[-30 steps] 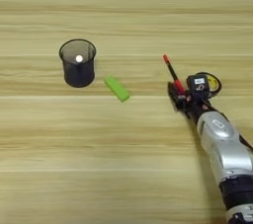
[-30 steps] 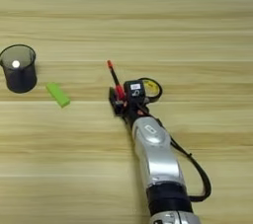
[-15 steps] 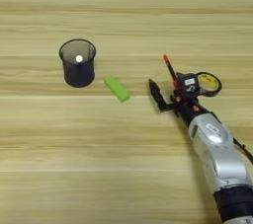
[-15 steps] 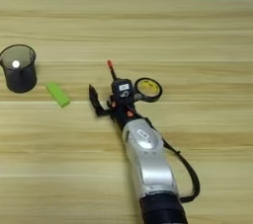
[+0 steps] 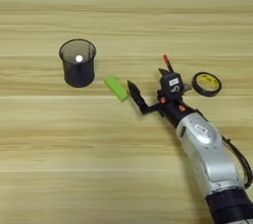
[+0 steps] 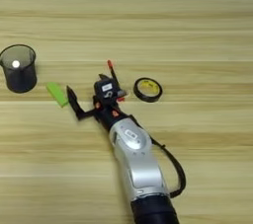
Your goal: Move the objects on the table
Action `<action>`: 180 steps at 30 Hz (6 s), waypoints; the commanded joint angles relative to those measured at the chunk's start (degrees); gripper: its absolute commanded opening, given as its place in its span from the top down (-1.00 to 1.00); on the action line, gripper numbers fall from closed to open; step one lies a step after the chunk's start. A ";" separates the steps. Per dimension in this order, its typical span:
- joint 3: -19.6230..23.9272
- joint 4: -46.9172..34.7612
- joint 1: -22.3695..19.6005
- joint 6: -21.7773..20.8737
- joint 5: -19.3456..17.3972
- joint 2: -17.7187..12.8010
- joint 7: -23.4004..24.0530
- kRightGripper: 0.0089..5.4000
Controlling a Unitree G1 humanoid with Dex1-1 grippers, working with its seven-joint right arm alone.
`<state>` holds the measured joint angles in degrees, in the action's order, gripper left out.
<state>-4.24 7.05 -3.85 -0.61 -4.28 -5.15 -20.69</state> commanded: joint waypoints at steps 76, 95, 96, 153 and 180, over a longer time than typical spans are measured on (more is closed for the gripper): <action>-4.06 9.99 -9.10 2.37 3.11 1.77 -1.38 0.48; 2.61 16.13 -12.82 1.21 3.56 0.22 7.35 0.48; 2.78 16.52 -12.91 1.23 3.63 0.15 7.60 0.48; 6.96 10.88 -11.03 -7.43 3.96 -0.49 14.82 -1.00; 14.71 13.38 -11.28 -5.91 5.47 -4.39 25.49 -1.00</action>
<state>9.73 21.98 -11.05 -6.57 1.07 -7.86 4.38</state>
